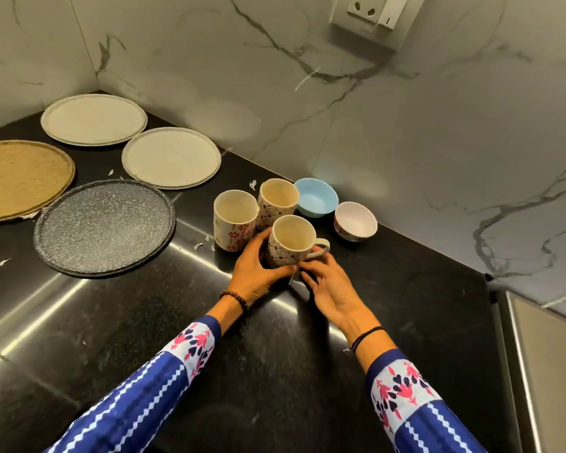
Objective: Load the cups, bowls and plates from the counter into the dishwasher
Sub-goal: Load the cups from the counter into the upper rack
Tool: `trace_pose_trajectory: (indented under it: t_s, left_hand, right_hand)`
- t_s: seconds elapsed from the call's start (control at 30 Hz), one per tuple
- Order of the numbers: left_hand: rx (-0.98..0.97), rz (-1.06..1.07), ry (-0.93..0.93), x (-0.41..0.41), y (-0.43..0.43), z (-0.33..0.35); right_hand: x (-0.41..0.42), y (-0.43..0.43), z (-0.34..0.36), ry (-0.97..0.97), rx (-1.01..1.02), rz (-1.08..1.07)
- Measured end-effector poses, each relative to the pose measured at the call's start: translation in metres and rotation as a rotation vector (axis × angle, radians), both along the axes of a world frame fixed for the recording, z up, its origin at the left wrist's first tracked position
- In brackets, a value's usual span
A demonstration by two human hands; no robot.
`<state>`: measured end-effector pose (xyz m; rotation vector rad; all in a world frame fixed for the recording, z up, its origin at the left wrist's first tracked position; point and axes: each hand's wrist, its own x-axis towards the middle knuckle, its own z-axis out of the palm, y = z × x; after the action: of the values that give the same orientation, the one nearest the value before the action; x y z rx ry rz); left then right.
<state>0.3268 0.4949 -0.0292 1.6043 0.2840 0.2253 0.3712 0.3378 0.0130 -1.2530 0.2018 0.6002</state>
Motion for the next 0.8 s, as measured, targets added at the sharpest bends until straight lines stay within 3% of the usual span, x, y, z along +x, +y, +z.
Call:
trace_pose_trajectory:
  t_s: [0.23,0.4,0.57,0.8]
  left_hand:
    - [0.321,-0.189,0.018,-0.021,-0.001,0.014]
    - [0.437,-0.245,0.006,-0.051,-0.030,0.038]
    - [0.320,-0.287,0.068,-0.085,-0.071,0.054]
    - [-0.008,-0.398,0.261,-0.127,-0.134,0.060]
  right_hand:
    - [-0.042,-0.037,0.003,0.033,0.051,0.000]
    - [-0.084,-0.068,0.017,-0.019,-0.035,-0.001]
    - [-0.129,-0.102,0.039,-0.079,-0.094,-0.045]
    - [-0.204,-0.160,0.050,-0.093,-0.112,-0.165]
